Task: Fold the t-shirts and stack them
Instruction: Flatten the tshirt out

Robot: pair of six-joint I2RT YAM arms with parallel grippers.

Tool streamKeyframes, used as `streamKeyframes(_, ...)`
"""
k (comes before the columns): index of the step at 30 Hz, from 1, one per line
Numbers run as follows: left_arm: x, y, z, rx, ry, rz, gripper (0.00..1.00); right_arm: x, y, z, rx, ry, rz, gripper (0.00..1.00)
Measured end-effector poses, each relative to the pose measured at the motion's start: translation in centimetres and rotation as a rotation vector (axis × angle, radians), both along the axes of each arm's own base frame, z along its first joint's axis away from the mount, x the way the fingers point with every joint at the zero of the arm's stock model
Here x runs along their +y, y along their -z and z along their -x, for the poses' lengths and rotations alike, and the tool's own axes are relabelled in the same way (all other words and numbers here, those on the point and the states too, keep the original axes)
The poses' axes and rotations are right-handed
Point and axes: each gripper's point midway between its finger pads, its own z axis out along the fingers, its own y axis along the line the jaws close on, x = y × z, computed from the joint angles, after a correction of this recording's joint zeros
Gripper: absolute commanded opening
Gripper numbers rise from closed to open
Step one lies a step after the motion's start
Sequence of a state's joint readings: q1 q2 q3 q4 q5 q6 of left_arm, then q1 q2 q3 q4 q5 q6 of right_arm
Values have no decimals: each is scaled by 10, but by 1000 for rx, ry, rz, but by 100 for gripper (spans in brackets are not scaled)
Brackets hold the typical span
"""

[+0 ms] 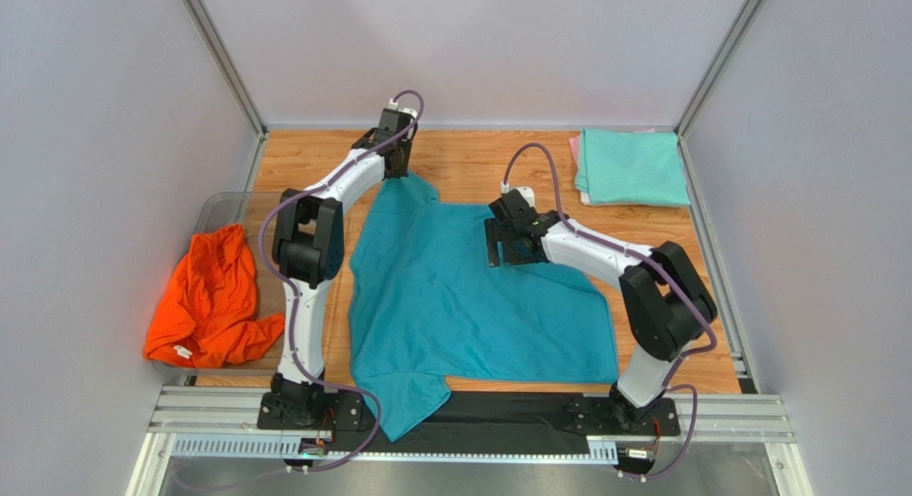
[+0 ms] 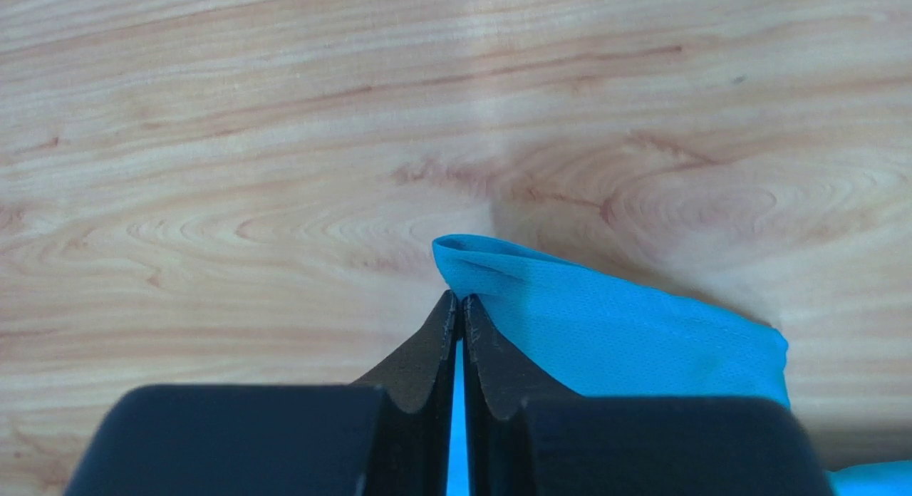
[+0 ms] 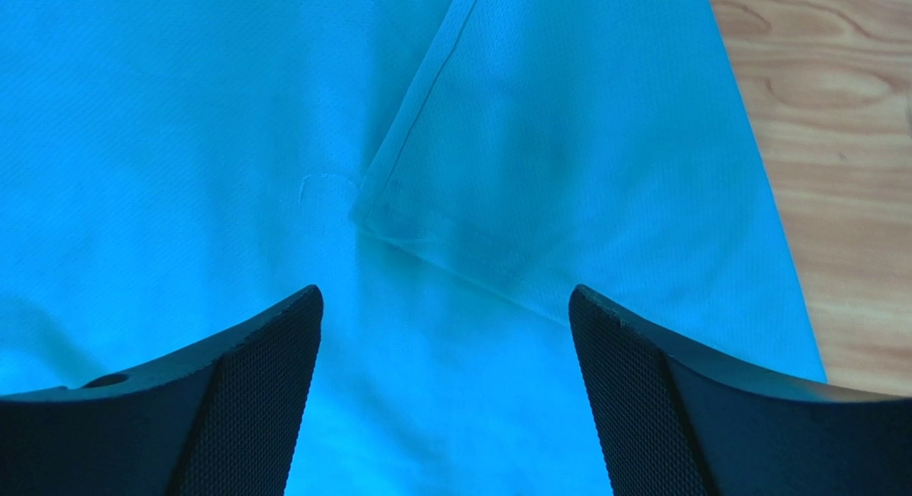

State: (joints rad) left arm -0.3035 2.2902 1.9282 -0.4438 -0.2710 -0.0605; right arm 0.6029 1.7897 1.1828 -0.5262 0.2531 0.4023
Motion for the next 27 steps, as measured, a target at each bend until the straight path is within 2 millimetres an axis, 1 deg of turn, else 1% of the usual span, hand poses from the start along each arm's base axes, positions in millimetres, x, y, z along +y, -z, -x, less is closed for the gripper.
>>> streamKeyframes(1, 0, 1, -5, -4, -5, 0, 18, 1, 3, -5, 9, -2, -2, 80)
streamKeyframes(2, 1, 2, -10, -6, -12, 0, 41, 3, 5, -8, 14, -4, -4, 79)
streamKeyframes(3, 2, 2, -13, -7, -15, -1, 56, 4, 7, -12, 19, -5, -7, 79)
streamKeyframes(4, 3, 3, -13, -2, -21, -3, 67, 4, 9, -14, 24, -5, -7, 78)
streamKeyframes(5, 5, 4, -13, 5, -27, -4, 96, 5, 11, -16, 27, -10, -7, 78)
streamKeyframes(6, 6, 5, -13, 9, -33, -3, 100, 5, 11, -18, 28, -14, -6, 78)
streamKeyframes(11, 10, 8, -6, 36, -61, 9, 100, 9, 11, -27, 26, -34, 3, 77)
streamKeyframes(13, 8, 7, 2, 55, -55, 31, 100, 11, 12, -31, 22, -40, 4, 75)
streamKeyframes(15, 3, 2, 18, 80, -47, 80, 100, 14, 14, -35, 24, -44, 6, 73)
streamKeyframes(17, -7, -8, 43, 100, -29, 171, 100, 15, 19, -39, 30, -44, 13, 71)
streamKeyframes(18, -10, -15, 57, 109, -22, 211, 100, 16, 22, -40, 35, -43, 15, 67)
streamKeyframes(20, -20, -31, 97, 125, -1, 324, 100, 17, 20, -43, 29, -46, 16, 64)
streamKeyframes(23, -34, -51, 147, 118, 29, 462, 100, 16, 19, -43, 31, -45, 21, 57)
streamKeyframes(24, -39, -53, 164, 124, 41, 498, 100, 16, 19, -42, 34, -45, 23, 49)
streamKeyframes(25, -44, -53, 177, 128, 53, 521, 100, 14, 20, -41, 38, -49, 29, 46)
streamKeyframes(27, -58, -43, 208, 171, 84, 557, 100, 13, 21, -39, 46, -48, 34, 38)
